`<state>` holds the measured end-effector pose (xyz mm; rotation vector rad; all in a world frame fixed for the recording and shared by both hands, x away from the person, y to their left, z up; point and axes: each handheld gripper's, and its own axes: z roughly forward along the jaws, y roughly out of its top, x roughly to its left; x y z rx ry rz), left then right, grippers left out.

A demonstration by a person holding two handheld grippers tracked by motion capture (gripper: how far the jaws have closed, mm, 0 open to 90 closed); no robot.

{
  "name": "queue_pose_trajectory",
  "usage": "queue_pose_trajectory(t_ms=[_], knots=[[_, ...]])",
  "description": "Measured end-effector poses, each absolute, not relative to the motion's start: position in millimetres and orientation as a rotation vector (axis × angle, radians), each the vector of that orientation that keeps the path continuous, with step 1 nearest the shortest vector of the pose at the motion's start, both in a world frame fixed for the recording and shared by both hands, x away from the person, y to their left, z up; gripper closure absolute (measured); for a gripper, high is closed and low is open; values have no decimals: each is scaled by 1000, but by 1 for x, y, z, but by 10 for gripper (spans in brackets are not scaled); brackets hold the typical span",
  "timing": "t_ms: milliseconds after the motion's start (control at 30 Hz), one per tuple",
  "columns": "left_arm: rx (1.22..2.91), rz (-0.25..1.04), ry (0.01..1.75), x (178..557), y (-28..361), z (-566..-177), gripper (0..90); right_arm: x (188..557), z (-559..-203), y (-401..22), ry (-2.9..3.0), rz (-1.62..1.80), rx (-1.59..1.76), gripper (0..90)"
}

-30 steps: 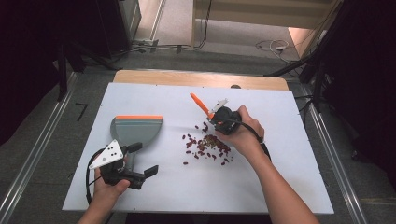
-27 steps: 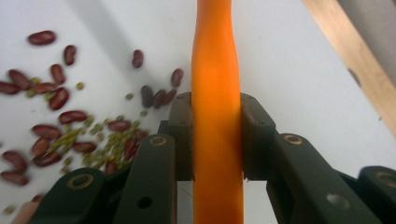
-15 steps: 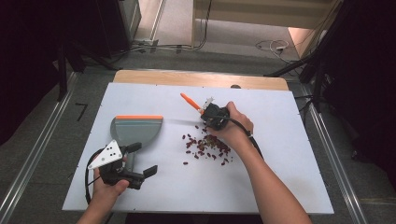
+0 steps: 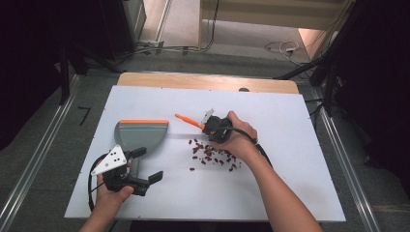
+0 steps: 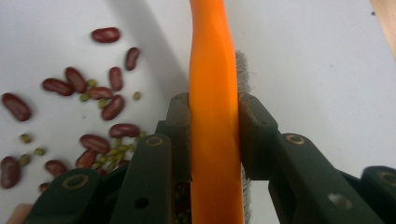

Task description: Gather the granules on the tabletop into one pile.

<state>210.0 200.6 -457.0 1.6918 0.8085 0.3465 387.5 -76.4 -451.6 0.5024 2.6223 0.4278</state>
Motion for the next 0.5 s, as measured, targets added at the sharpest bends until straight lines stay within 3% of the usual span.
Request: queue_pose_trajectory(t_ms=[500], knots=[[1693, 349, 807, 210, 200, -457, 4, 364, -448, -81, 2719, 462, 362, 670]])
